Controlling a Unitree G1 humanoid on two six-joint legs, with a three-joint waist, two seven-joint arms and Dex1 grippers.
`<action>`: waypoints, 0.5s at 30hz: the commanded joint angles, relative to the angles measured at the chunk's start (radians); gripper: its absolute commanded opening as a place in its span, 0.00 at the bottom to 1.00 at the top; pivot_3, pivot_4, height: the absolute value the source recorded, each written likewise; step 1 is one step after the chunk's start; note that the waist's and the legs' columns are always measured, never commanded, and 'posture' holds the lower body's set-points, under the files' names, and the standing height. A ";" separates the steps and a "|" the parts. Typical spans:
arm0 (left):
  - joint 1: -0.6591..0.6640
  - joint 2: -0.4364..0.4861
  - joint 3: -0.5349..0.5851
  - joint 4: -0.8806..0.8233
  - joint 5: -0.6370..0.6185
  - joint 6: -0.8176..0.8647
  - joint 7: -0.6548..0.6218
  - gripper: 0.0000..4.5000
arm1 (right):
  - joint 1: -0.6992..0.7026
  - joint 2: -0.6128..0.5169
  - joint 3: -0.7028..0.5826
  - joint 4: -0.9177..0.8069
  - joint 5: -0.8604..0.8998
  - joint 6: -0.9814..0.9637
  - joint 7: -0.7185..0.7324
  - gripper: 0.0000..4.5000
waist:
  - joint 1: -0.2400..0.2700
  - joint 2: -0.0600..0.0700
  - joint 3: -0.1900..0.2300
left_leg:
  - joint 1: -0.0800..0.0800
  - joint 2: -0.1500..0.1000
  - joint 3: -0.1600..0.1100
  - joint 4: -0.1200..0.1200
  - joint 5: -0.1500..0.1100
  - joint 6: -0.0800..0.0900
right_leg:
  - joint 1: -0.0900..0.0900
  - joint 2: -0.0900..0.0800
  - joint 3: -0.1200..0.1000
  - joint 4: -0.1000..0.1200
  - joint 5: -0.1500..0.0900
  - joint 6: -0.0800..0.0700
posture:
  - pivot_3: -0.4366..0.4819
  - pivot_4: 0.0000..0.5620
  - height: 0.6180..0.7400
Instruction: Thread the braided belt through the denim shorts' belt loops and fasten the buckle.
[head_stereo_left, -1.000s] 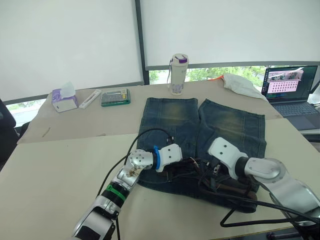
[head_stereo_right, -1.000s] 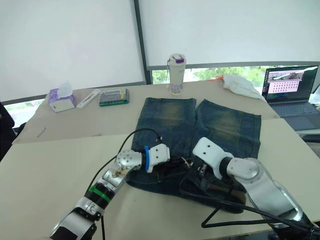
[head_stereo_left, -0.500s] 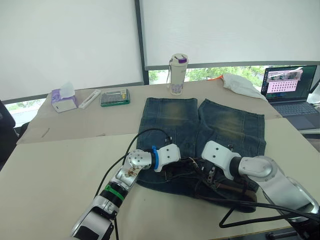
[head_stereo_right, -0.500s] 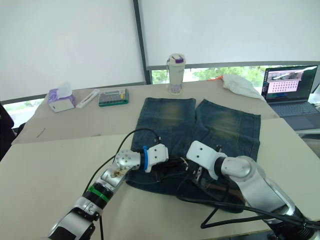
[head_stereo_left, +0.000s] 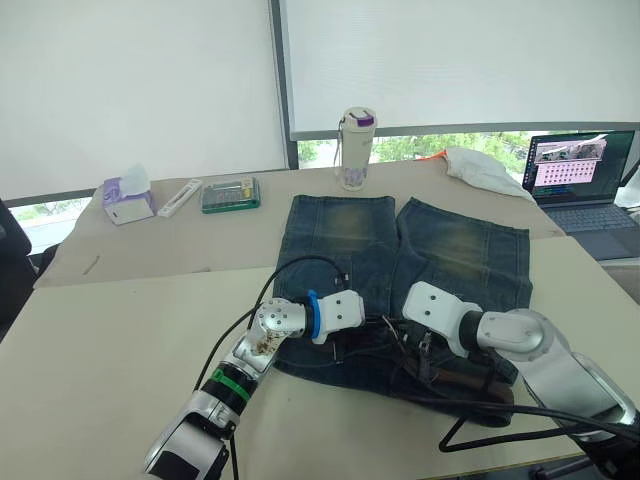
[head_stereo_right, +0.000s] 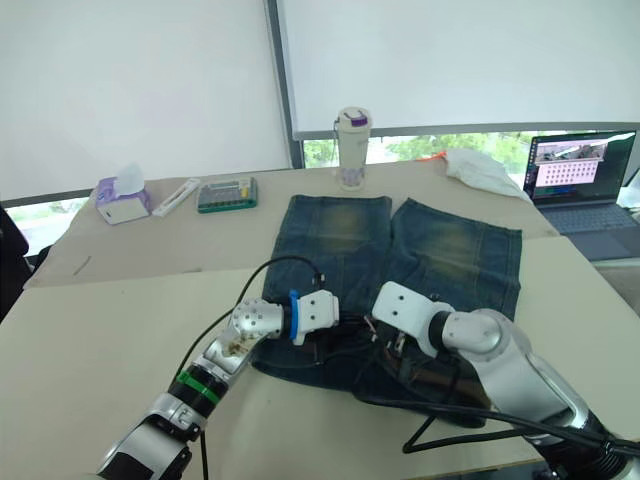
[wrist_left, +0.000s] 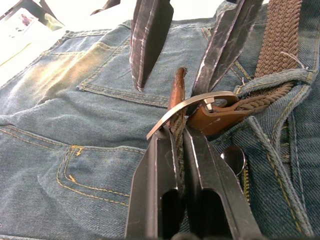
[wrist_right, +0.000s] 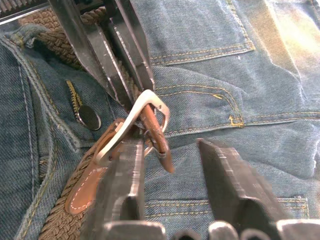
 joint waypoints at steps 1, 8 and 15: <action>-0.023 -0.004 0.001 -0.011 -0.011 -0.030 -0.004 0.00 | -0.012 0.007 -0.003 -0.034 -0.008 -0.039 0.013 0.03 | 0.000 0.000 0.000 | 0.000 0.000 0.000 0.000 0.000 0.000 | 0.000 0.000 0.000 0.000 0.000 0.000 | 0.48 0.27 1.00; -0.007 0.034 0.066 -0.096 -0.135 0.130 -0.086 0.20 | 0.025 -0.019 -0.043 -0.072 -0.020 -0.045 0.012 0.00 | -0.001 0.000 0.000 | 0.000 0.000 0.000 0.000 0.000 0.000 | 0.000 0.000 0.000 0.000 0.000 0.000 | 0.48 0.27 1.00; 0.073 0.164 0.110 -0.238 -0.225 0.232 -0.177 0.49 | 0.114 -0.072 -0.130 -0.127 -0.057 -0.042 -0.014 0.00 | -0.004 0.002 -0.001 | 0.000 0.000 0.000 0.000 0.000 0.000 | -0.001 0.000 0.000 0.001 0.000 0.000 | 0.48 0.27 1.00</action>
